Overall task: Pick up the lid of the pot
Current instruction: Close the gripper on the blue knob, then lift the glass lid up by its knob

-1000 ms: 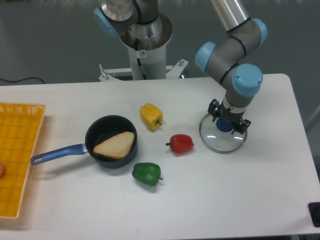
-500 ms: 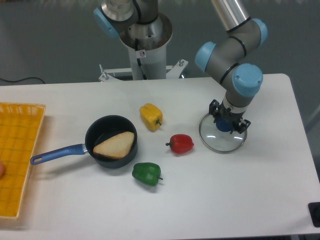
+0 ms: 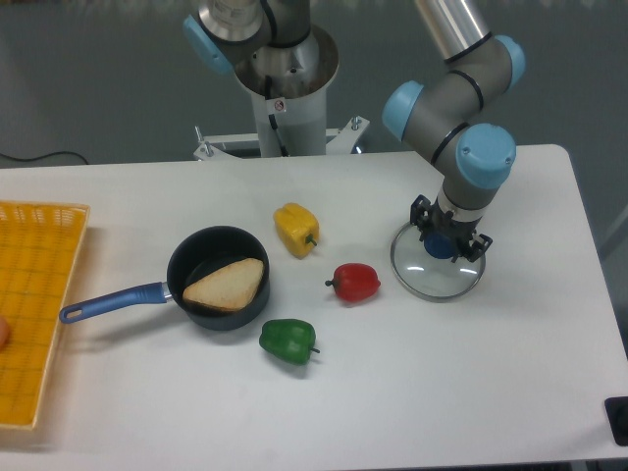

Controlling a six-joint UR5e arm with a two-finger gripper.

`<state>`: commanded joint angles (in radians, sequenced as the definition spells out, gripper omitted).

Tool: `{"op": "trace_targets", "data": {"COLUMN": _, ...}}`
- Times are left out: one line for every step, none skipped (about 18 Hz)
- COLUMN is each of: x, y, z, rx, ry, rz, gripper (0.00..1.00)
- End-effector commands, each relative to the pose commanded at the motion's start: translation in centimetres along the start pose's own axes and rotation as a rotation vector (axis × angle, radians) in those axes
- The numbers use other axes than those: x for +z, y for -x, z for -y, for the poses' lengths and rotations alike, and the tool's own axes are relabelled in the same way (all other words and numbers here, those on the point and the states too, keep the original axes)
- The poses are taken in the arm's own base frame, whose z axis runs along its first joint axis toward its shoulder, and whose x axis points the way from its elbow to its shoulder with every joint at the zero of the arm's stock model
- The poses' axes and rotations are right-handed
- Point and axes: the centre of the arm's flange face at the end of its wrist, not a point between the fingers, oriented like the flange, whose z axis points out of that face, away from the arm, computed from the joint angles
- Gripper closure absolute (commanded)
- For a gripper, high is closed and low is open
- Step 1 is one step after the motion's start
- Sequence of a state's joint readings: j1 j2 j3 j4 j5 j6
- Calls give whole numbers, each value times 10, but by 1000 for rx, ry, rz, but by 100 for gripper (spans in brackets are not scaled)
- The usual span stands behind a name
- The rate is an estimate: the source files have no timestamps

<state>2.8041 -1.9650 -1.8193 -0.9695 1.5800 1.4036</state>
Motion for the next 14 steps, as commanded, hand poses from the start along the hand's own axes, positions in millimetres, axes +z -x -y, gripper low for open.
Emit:
{"op": "trace_targets", "data": {"x": -2, "y": 1, "z": 0, "rx": 0, "ry": -1, "rz": 5, "gripper": 39}}
{"op": "trace_targets", "data": {"x": -5, "y": 1, "z": 0, "rx": 1, "ry": -2, "rz": 9, "gripper": 39}}
{"op": "trace_targets", "data": {"x": -7, "y": 1, "z": 1, "rx": 3, "ry": -2, "rz": 12, "gripper": 39}}
{"op": "trace_targets", "data": {"x": -10, "y": 1, "z": 1, "rx": 3, "ry": -2, "rz": 15, "gripper": 39}}
{"op": "trace_targets", "data": {"x": -16, "y": 0, "z": 1, "rx": 1, "ry": -3, "rz": 24, "gripper": 39}}
{"op": "trace_targets", "data": {"x": -16, "y": -1, "z": 2, "rx": 3, "ry": -1, "rz": 19, "gripper": 39}}
{"op": "trace_targets", "data": {"x": -19, "y": -3, "z": 3, "rx": 1, "ry": -1, "rz": 17, "gripper": 39}}
{"op": "trace_targets", "data": {"x": -25, "y": -6, "z": 4, "rx": 3, "ry": -1, "rz": 19, "gripper": 39}}
{"op": "trace_targets", "data": {"x": -30, "y": -7, "z": 4, "rx": 1, "ry": -1, "rz": 16, "gripper": 39}}
{"op": "trace_targets", "data": {"x": -32, "y": -7, "z": 5, "rx": 4, "ry": -1, "rz": 8, "gripper": 39}}
{"op": "trace_targets", "data": {"x": -37, "y": -8, "z": 4, "rx": 3, "ry": 2, "rz": 1, "gripper": 39}}
{"op": "trace_targets", "data": {"x": -43, "y": -8, "z": 3, "rx": 2, "ry": 1, "rz": -6, "gripper": 39}}
{"op": "trace_targets", "data": {"x": -49, "y": -8, "z": 3, "rx": 2, "ry": 2, "rz": -12, "gripper": 39}}
{"op": "trace_targets", "data": {"x": -54, "y": -10, "z": 4, "rx": 0, "ry": 4, "rz": -22, "gripper": 39}}
